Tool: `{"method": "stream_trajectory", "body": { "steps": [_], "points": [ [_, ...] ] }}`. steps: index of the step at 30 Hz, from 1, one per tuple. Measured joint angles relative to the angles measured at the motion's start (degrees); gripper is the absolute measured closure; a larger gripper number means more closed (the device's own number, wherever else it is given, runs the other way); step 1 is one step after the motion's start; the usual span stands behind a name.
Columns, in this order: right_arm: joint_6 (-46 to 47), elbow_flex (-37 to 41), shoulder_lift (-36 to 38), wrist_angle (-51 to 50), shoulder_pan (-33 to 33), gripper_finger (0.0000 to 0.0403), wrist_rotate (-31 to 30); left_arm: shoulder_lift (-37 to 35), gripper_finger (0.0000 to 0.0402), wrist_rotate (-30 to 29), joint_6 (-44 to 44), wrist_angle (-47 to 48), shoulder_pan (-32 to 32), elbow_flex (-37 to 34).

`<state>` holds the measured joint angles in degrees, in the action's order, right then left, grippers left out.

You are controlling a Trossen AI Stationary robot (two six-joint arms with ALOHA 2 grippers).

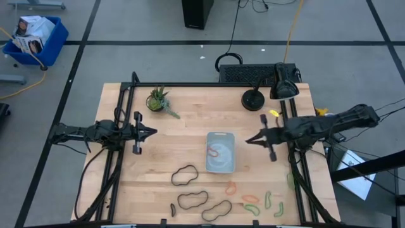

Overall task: Pick and place rubber bands into bin
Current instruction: Put the black rubber band into the white bin

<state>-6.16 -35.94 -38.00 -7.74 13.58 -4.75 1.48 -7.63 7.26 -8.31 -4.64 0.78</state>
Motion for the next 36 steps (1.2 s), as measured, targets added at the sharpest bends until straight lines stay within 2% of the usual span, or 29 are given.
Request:
{"method": "stream_trajectory", "body": {
  "steps": [5,10,15,19,22,26,32,36],
  "points": [
    [-0.8,11.8,7.5,11.3,0.0,0.0402,0.0,0.0,0.0371,-2.9,0.0,1.8,0.0,0.0],
    [-2.3,22.9,9.6,24.8,0.0,0.0402,0.0,0.0,0.0371,-2.9,-3.4,2.5,0.0,0.0],
    [-3.0,29.0,10.5,31.9,0.0,0.0402,0.1,0.7,0.0371,-1.5,-8.5,-0.7,-0.1,0.8],
    [-3.3,30.0,11.3,31.1,0.0,0.0403,0.4,6.1,0.0385,-1.8,-9.7,-1.5,-2.2,3.5],
    [-3.7,30.1,11.5,30.5,0.0,0.0403,0.5,13.4,0.0396,-3.8,-11.5,-0.4,-4.3,7.2],
    [-4.9,30.1,11.5,30.3,0.0,0.0403,0.5,26.6,0.0397,-5.5,-12.0,0.1,-7.3,14.8],
    [-5.1,30.1,11.5,30.2,0.0,0.0403,0.3,51.2,0.0395,-6.0,-14.1,6.3,-11.3,28.6],
    [-4.7,30.1,11.5,30.2,0.0,0.0403,0.2,66.5,0.0394,-5.9,-14.2,10.5,-13.4,35.0]
  ]
}}
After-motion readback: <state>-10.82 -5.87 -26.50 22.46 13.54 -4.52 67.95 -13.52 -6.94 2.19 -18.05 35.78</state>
